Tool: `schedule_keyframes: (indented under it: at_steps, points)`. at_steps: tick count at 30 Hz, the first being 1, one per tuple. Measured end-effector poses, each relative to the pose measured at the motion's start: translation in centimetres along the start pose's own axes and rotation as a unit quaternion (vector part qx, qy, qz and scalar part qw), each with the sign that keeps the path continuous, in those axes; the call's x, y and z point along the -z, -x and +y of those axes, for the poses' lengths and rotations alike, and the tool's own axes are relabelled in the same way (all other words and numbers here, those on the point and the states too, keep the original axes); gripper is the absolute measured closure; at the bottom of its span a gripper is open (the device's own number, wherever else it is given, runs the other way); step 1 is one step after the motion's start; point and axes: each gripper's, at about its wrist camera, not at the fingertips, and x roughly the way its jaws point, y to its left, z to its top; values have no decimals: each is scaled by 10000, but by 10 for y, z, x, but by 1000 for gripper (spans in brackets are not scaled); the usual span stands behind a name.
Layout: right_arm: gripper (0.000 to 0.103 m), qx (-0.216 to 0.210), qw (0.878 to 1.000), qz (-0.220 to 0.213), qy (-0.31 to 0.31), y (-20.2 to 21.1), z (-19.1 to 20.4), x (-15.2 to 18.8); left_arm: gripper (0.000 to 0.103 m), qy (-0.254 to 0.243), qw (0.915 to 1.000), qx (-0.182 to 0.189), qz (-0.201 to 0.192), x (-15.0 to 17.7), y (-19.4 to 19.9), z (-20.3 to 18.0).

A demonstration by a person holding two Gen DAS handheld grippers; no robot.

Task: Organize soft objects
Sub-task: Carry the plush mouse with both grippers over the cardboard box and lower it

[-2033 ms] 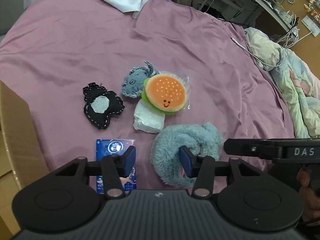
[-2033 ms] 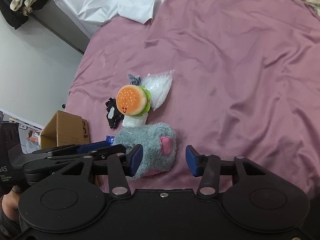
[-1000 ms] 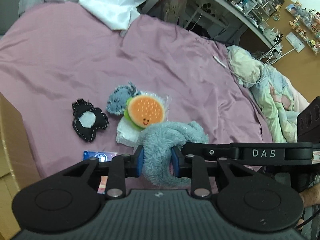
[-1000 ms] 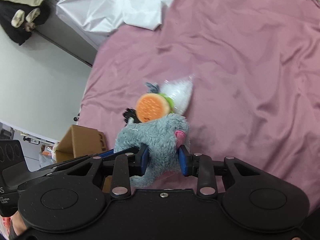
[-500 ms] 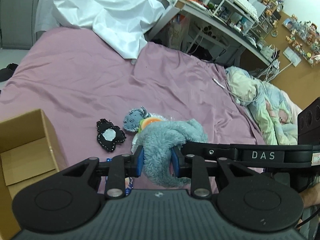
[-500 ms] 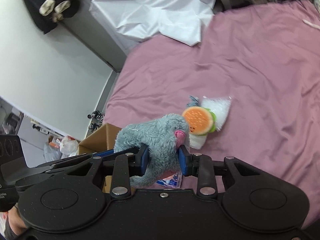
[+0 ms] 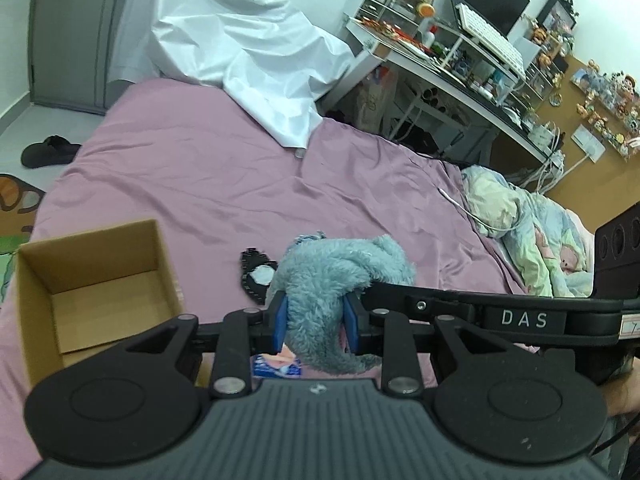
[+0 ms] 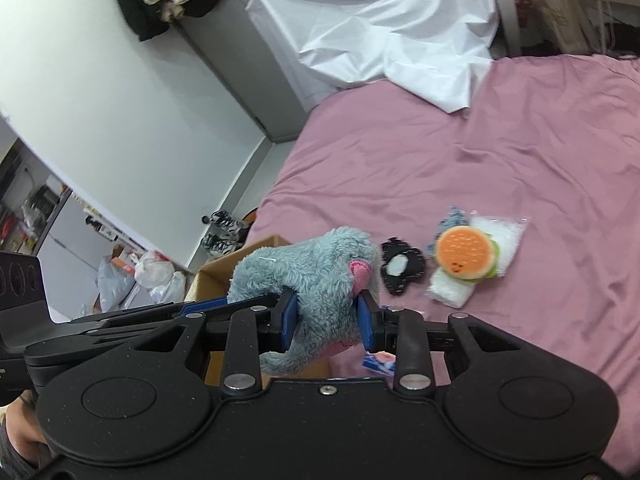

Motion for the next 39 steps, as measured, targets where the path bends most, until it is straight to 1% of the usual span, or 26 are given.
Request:
schedule_keyframes:
  at_steps: [8, 12, 20, 30, 32, 36, 39]
  points:
    - [72, -130, 9990, 70, 410, -16, 34, 8, 75, 241, 9995, -130, -177, 13, 26, 30]
    - [72, -281, 9979, 152, 570, -29, 51, 12, 75, 331, 9987, -287, -245, 20, 40, 46]
    - [72, -372, 9956, 379, 774, -63, 80, 25, 75, 606, 9963, -573, -211, 35, 49, 83]
    - [72, -434, 9933, 866, 627, -99, 93, 44, 75, 810, 9925, -909, 52, 54, 43, 113]
    - [72, -439, 9929, 993, 481, -107, 93, 47, 75, 868, 9916, -952, 107, 57, 40, 119]
    - [71, -397, 9921, 1112, 415, -116, 91, 52, 75, 888, 9909, -991, 211, 59, 36, 125]
    - [70, -361, 9911, 1235, 347, -122, 91, 55, 75, 879, 9893, -1133, 259, 62, 33, 127]
